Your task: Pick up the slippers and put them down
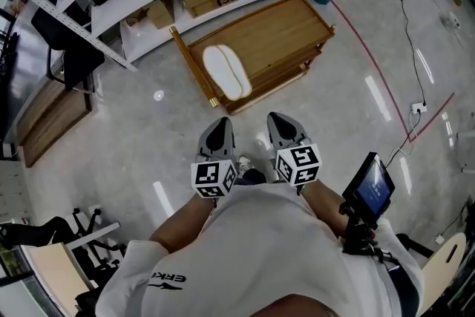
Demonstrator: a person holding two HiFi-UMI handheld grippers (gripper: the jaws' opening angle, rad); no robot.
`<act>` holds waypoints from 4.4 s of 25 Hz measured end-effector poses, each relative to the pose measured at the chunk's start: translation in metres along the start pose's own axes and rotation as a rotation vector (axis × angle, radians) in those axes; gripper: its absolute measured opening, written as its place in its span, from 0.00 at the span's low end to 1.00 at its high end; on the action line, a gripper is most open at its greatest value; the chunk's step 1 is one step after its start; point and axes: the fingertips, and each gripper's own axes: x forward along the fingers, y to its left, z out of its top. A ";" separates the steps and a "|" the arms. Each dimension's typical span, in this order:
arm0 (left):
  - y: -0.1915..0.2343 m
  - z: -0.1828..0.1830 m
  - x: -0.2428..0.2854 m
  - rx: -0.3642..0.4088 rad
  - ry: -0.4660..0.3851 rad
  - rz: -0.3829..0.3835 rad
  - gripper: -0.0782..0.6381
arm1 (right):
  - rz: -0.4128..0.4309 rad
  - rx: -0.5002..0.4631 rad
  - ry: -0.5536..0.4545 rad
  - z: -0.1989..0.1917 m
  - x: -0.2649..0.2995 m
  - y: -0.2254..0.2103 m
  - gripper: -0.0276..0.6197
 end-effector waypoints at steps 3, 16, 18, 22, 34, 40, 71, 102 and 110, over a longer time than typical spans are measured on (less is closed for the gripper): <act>0.017 0.000 0.007 -0.001 0.012 -0.016 0.12 | -0.017 0.017 0.018 -0.002 0.019 0.003 0.05; 0.055 -0.009 0.034 -0.025 0.080 0.003 0.12 | -0.040 0.147 0.107 -0.023 0.080 -0.016 0.05; 0.059 -0.011 0.039 -0.016 0.096 0.013 0.11 | -0.030 0.157 0.119 -0.029 0.093 -0.022 0.05; 0.064 -0.019 0.053 0.003 0.138 0.029 0.12 | -0.008 0.189 0.165 -0.044 0.114 -0.036 0.05; 0.091 -0.038 0.085 0.026 0.249 0.098 0.11 | -0.004 0.321 0.332 -0.100 0.180 -0.063 0.22; 0.097 -0.050 0.095 0.029 0.292 0.123 0.11 | 0.025 0.467 0.377 -0.129 0.205 -0.065 0.41; 0.115 -0.069 0.106 0.048 0.373 0.177 0.12 | 0.144 0.719 0.402 -0.174 0.253 -0.069 0.26; 0.099 -0.036 0.109 0.075 0.255 0.117 0.12 | 0.166 0.701 0.241 -0.083 0.214 -0.065 0.13; 0.085 -0.006 0.112 0.065 0.161 0.094 0.12 | 0.201 0.672 0.090 -0.008 0.188 -0.063 0.13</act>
